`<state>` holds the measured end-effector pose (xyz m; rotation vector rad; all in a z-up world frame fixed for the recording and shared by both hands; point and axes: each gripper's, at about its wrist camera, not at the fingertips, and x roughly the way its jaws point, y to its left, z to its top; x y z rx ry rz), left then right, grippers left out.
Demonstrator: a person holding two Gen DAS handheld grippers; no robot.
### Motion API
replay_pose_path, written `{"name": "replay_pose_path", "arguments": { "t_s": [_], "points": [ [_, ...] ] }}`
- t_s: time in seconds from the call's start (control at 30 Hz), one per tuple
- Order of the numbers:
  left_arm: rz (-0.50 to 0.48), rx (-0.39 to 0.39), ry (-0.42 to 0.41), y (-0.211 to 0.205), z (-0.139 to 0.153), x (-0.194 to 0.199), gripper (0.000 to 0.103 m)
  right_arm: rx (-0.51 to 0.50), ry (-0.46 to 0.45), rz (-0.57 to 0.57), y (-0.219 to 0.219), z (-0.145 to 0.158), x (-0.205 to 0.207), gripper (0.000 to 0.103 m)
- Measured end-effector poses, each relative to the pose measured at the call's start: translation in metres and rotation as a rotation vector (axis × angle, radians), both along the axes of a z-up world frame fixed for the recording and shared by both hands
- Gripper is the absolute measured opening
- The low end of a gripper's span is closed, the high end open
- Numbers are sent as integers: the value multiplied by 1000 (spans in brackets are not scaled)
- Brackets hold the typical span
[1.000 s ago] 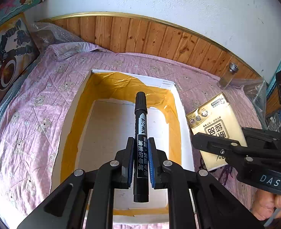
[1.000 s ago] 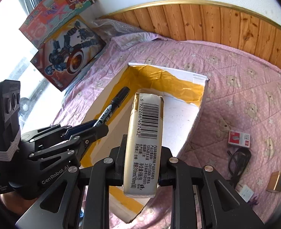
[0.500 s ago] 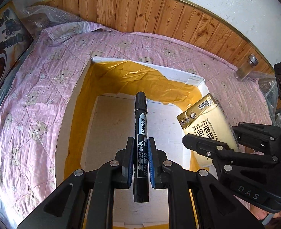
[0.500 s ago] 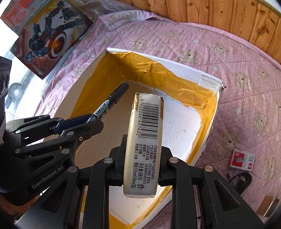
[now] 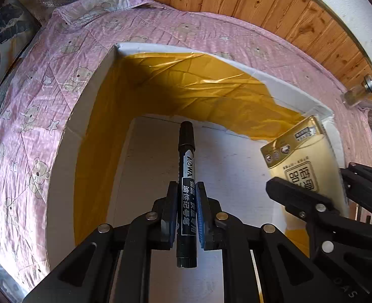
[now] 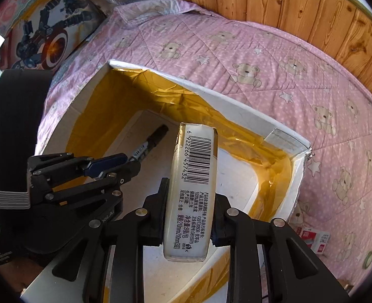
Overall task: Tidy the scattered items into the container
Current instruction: 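Open both tools to drop the marker and carton into the box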
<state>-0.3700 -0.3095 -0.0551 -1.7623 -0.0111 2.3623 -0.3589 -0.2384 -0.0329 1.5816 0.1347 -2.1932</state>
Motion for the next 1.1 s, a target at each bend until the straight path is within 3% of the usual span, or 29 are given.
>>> {"name": "replay_pose_path", "arguments": {
  "t_s": [0.13, 0.2, 0.4, 0.53, 0.7, 1.1],
  "points": [
    [24, -8, -28, -5, -13, -7, 31, -13, 14, -8, 4, 5, 6, 33],
    [41, -13, -20, -11, -11, -5, 32, -25, 23, -15, 8, 11, 11, 39],
    [48, 14, 17, -19, 12, 20, 35, -156, 56, -63, 31, 36, 45, 39],
    [26, -3, 73, -16, 31, 41, 47, -169, 71, -49, 32, 42, 72, 39],
    [-14, -47, 113, -7, 46, 72, 47, -128, 129, -43, 32, 47, 104, 39],
    [-55, -25, 159, -9, 72, 157, 49, -126, 218, -29, 43, 63, 183, 45]
  ]
}}
